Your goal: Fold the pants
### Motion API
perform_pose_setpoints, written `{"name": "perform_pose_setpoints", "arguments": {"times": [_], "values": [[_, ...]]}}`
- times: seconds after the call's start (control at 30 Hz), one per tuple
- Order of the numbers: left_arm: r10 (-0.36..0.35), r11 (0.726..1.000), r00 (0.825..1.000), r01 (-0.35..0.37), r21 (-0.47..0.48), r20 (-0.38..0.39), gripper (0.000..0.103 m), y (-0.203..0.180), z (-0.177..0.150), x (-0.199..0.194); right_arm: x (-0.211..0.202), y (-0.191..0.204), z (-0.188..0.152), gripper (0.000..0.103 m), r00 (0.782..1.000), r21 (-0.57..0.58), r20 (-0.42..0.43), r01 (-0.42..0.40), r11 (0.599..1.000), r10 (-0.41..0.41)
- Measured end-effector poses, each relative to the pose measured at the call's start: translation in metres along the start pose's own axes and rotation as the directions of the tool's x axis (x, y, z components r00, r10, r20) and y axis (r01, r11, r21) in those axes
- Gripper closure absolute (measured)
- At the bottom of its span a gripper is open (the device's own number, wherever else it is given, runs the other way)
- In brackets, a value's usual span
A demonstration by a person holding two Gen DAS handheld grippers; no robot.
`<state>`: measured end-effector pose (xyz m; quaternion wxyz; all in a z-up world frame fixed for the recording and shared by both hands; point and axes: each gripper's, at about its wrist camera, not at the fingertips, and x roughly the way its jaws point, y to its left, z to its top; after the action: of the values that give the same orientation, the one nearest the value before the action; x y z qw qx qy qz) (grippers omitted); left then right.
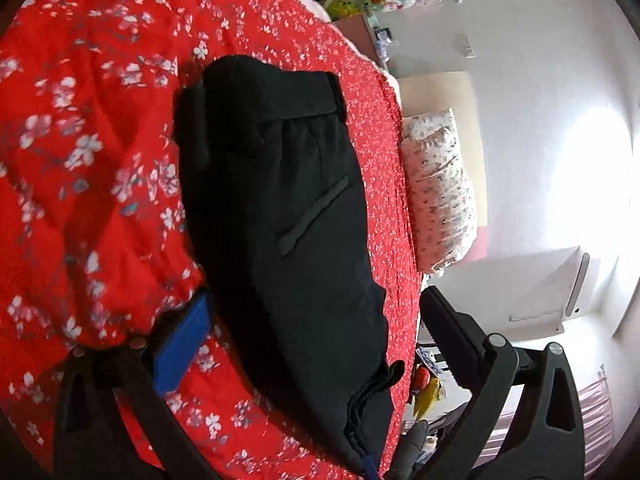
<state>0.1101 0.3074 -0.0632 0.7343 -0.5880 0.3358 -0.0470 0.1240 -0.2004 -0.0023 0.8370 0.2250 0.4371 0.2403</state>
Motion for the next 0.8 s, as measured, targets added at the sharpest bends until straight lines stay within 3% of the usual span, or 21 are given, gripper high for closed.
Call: {"name": "perform_pose_setpoints", "arguments": {"times": [0.13, 0.27, 0.33, 0.63, 0.8], "values": [[-0.059, 0.998, 0.998, 0.059, -0.021, -0.021, 0.002, 0.001, 0.011, 0.002, 0.002, 0.0, -0.001, 0.018, 1.0, -0.005, -0.004, 0.003, 1.0, -0.003], [-0.14, 0.986, 0.99, 0.141, 0.091, -0.02, 0.002, -0.012, 0.009, -0.003, 0.003, 0.001, 0.0, 0.018, 1.0, -0.003, -0.004, 0.004, 1.0, -0.004], [-0.127, 0.984, 0.992, 0.129, 0.123, -0.022, 0.002, -0.015, 0.007, -0.002, 0.003, 0.001, 0.0, 0.018, 1.0, -0.003, -0.005, 0.004, 1.0, -0.004], [-0.101, 0.993, 0.995, 0.102, 0.067, -0.012, 0.002, -0.008, 0.005, 0.001, 0.001, -0.001, 0.001, 0.018, 1.0, -0.002, -0.001, 0.0, 1.0, 0.0], [-0.177, 0.982, 0.984, 0.176, 0.062, 0.021, 0.003, -0.011, 0.008, 0.002, 0.002, 0.0, 0.0, 0.018, 1.0, -0.009, -0.004, 0.002, 1.0, -0.002]]}}
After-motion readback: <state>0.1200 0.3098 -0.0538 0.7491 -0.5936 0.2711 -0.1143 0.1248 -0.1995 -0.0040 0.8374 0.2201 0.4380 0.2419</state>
